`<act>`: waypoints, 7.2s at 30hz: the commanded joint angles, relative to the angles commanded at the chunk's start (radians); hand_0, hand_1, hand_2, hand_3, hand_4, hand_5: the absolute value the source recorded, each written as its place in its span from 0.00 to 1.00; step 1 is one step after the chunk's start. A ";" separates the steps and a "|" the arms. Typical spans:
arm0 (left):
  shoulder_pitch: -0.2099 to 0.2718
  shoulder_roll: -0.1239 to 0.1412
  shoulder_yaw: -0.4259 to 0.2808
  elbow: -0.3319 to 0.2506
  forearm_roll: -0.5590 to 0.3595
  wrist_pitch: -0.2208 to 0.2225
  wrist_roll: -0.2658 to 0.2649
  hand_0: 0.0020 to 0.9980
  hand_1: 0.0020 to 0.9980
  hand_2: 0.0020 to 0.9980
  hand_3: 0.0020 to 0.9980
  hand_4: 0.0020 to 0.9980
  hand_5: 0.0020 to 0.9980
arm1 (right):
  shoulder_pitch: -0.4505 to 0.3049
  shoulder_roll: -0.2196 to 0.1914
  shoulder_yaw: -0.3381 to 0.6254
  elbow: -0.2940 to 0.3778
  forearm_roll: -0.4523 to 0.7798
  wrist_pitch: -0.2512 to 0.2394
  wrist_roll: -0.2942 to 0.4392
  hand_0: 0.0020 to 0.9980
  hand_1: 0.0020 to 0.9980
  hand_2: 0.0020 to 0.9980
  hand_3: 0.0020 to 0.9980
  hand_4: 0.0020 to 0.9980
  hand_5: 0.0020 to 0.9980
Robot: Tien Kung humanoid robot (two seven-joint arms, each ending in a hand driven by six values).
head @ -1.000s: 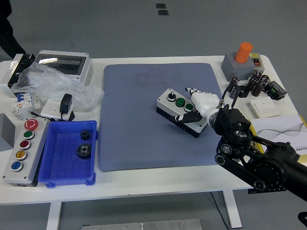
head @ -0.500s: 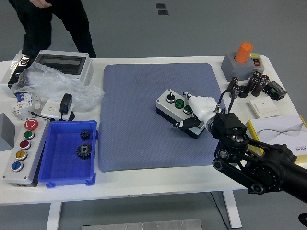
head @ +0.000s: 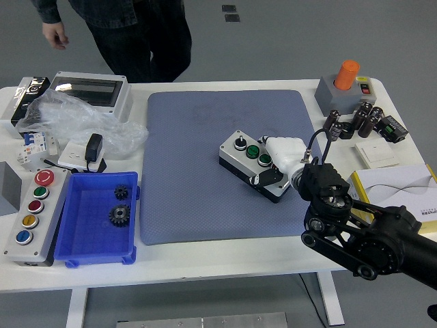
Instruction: Pick up the button,place it on the desk,press the button,press the button
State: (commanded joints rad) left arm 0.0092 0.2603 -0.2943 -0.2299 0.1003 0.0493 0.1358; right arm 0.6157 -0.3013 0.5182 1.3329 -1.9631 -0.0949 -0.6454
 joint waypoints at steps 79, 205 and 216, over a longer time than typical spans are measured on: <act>-0.005 -0.002 0.016 0.001 0.003 0.024 -0.020 0.70 0.74 0.67 0.69 0.71 0.44 | 0.289 -0.157 -0.447 -0.074 -0.074 -0.272 0.532 0.53 0.63 0.61 0.40 0.54 0.05; 0.000 -0.007 0.051 0.002 -0.016 0.025 -0.024 0.70 0.74 0.67 0.67 0.67 0.45 | 0.083 -0.331 -0.058 0.376 0.223 0.214 0.112 0.36 0.34 0.25 0.90 0.42 0.00; -0.001 -0.005 0.046 0.002 -0.012 0.025 -0.024 0.70 0.74 0.67 0.67 0.67 0.45 | 0.091 -0.322 -0.077 0.332 0.227 0.205 0.122 0.35 0.33 0.25 0.89 0.42 0.00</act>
State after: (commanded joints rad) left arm 0.0081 0.2548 -0.2484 -0.2277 0.0881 0.0746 0.1118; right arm 0.7072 -0.6231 0.4408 1.6645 -1.7359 0.1098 -0.5235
